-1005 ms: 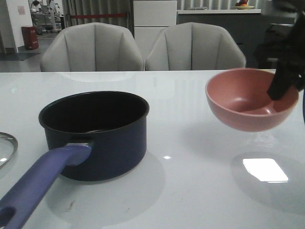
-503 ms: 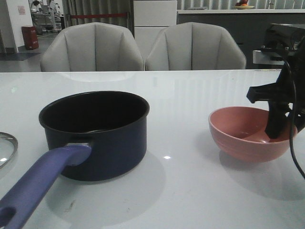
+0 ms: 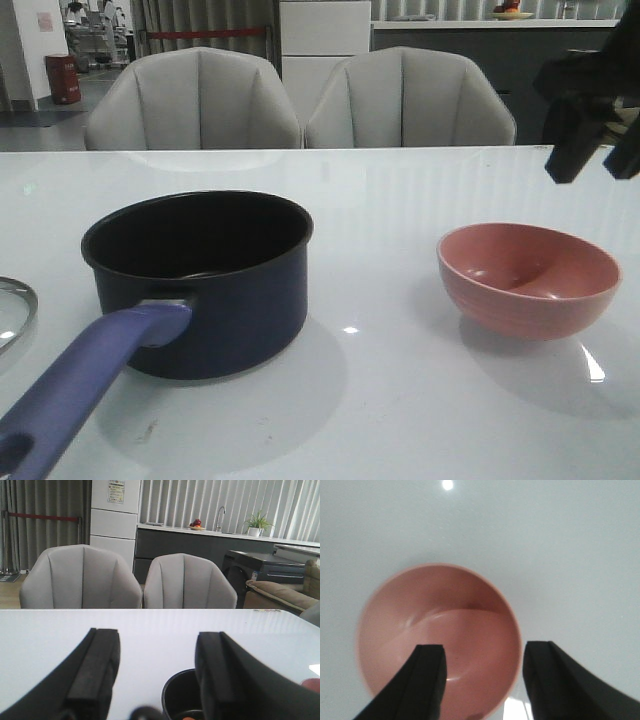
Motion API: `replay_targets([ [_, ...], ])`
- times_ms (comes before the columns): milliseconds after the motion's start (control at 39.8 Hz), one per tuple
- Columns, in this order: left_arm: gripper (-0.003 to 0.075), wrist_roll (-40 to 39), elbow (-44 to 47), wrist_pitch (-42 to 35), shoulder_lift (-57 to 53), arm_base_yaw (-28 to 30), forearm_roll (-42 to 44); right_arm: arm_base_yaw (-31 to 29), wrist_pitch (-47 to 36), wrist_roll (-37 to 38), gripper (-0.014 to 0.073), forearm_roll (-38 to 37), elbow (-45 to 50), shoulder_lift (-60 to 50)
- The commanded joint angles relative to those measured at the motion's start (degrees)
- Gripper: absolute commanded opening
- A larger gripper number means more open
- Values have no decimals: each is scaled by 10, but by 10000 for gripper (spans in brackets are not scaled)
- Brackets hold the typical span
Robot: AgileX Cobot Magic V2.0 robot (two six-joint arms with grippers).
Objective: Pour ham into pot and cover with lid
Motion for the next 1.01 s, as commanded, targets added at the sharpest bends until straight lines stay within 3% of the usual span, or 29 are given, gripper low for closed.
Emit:
replay_targets([
  [0,393,-1,-16,-46,4,-5,0,27,-74,-10,456,0,34,-94],
  [603,393,-1,-16,-46,4,-5,0,49,-269,-8,456,21,329,-563],
  [854,393,-1,-16,-41,4,-5,0,49,-345,-8,456,25,446,-705],
  [905,393,-1,-16,-30,4,-5,0,49,-350,-8,440,25,460,-712],
  [980,394,-1,-16,-15,4,-5,0,49,-360,-8,339,25,474,-712],
])
